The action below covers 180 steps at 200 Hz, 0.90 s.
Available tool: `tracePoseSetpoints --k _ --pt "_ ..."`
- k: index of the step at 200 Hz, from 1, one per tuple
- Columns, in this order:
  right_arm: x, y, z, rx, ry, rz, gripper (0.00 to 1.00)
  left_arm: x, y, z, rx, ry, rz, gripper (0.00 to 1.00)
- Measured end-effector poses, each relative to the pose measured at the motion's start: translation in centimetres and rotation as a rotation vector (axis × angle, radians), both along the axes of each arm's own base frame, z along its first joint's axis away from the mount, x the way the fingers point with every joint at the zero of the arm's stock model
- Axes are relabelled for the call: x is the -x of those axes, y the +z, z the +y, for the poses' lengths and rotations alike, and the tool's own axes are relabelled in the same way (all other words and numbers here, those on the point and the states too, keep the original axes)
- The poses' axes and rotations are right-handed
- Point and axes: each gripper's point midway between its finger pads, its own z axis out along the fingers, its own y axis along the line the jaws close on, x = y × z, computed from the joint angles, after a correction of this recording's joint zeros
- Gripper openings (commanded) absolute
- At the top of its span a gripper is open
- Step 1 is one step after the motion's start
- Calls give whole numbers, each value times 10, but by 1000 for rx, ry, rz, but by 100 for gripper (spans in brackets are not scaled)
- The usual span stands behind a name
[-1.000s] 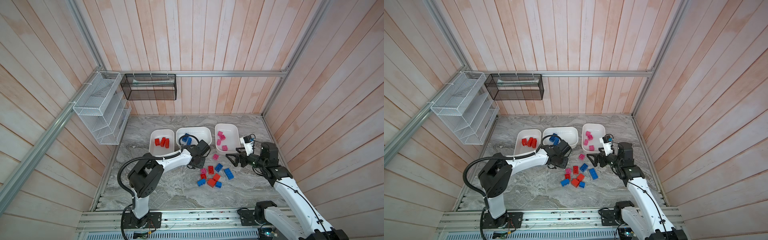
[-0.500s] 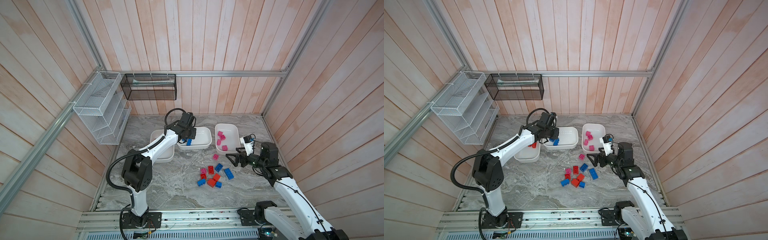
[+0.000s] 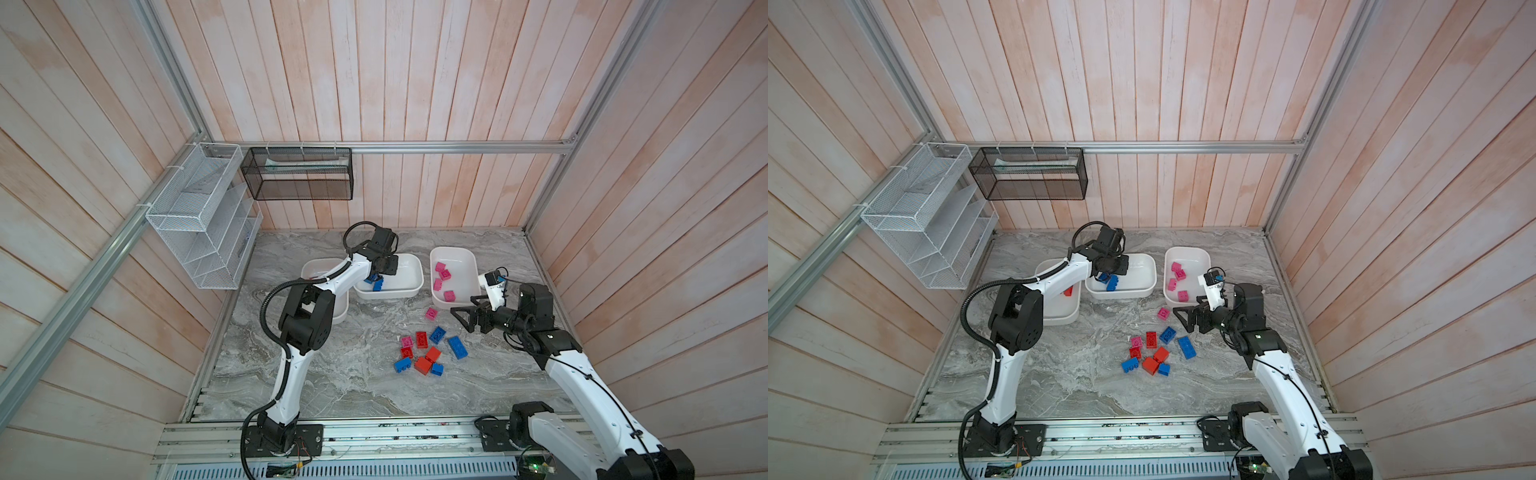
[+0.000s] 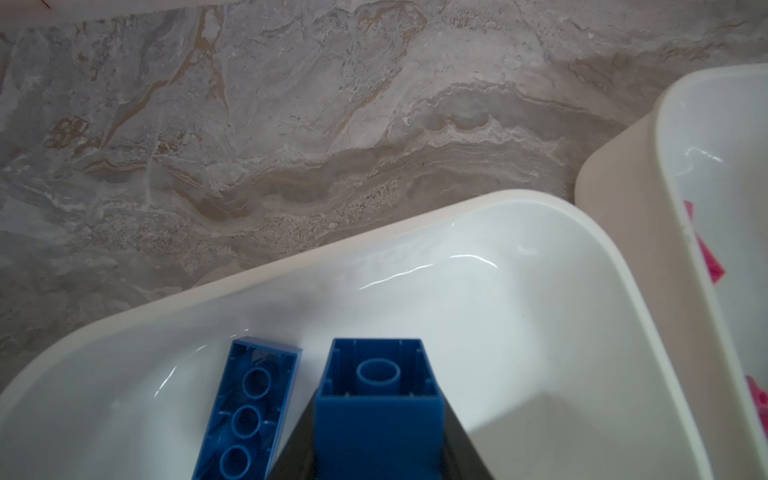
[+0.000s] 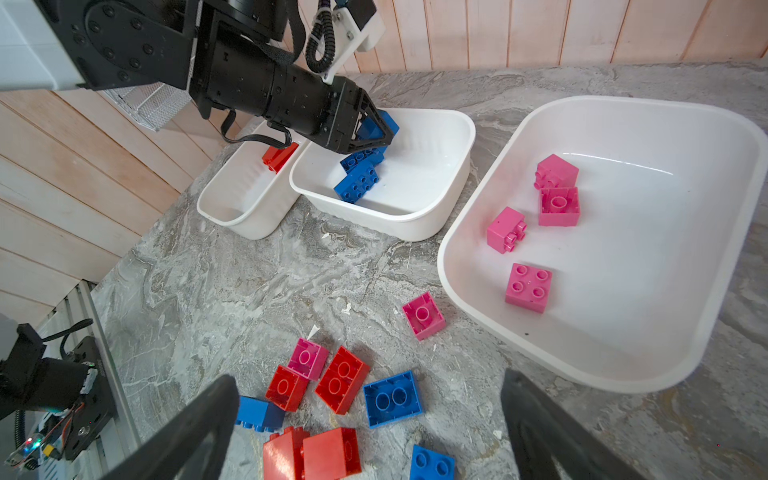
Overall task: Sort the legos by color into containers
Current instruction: 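Carry the blue brick into the middle bin, release, then lower the left gripper onto a pink 2x2 brick and grasp it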
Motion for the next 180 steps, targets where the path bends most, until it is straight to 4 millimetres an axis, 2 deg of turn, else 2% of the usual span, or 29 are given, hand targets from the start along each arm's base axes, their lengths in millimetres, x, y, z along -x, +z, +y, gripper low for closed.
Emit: tracePoseSetpoints --k 17,43,75,101,123,136,159,180 --pt "0 0 0 0 0 0 98 -2 -7 3 -12 22 2 31" --pt "0 0 0 0 0 -1 98 -5 -16 8 -43 42 3 42" --pt "0 1 0 -1 0 -5 98 -6 -15 12 -58 60 -13 51" --pt "1 3 0 -2 0 -10 98 5 -11 19 -66 56 -3 58" --pt "1 3 0 -2 0 -9 98 17 8 19 -39 39 -5 63" --pt "1 3 0 -2 0 -9 98 31 25 18 -22 22 -11 65" --pt "1 3 0 -2 0 -8 98 67 58 9 21 -43 -31 67" --pt "1 2 0 -2 0 -8 98 105 79 -7 58 -140 -39 68"
